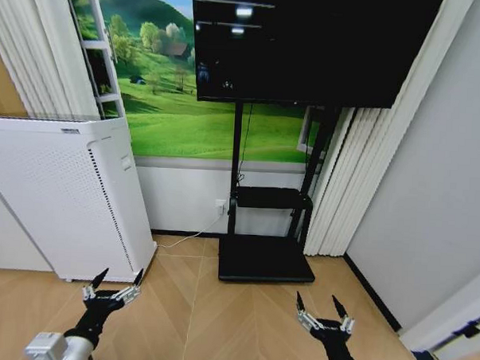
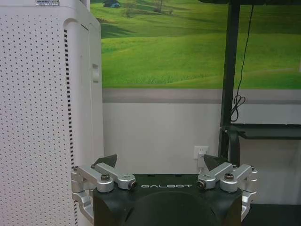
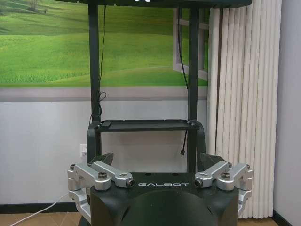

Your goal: Pick up the trash bin and place the garbage on the floor into it.

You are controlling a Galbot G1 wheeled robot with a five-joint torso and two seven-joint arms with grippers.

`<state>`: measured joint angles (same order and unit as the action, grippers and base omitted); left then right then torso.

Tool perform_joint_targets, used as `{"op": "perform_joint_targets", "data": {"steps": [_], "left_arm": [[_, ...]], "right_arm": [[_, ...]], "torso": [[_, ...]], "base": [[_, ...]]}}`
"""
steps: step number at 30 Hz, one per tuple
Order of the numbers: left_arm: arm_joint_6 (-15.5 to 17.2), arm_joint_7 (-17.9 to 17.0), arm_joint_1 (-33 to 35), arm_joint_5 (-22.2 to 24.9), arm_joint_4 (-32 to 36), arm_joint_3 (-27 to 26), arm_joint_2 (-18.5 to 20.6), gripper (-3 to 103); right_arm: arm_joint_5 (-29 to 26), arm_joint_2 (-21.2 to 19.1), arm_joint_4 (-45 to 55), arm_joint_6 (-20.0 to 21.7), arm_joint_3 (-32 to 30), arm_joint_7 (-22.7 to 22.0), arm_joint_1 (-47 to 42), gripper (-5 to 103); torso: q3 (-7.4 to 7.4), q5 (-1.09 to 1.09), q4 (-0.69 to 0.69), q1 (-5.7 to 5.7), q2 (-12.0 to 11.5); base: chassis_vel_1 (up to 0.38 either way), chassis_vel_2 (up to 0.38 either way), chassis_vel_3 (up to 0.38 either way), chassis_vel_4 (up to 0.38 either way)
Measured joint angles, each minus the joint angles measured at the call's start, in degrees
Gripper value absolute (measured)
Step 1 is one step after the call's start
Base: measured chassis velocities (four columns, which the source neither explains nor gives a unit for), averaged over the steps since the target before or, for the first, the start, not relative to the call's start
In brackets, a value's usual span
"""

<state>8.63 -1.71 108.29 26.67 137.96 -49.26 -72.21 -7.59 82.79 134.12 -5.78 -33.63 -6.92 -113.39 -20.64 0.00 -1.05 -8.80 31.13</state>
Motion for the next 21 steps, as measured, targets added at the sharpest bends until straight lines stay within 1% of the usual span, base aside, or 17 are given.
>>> {"op": "perform_joint_targets", "data": {"steps": [21], "left_arm": [[0.0,0.0,0.0,0.0,0.0,0.0,0.0,100]], "right_arm": [[0.0,0.0,0.0,0.0,0.0,0.0,0.0,100]], "torso": [[-3.06,0.0,0.0,-2.06,5.12]], "base": [[0.0,0.0,0.0,0.0]]}}
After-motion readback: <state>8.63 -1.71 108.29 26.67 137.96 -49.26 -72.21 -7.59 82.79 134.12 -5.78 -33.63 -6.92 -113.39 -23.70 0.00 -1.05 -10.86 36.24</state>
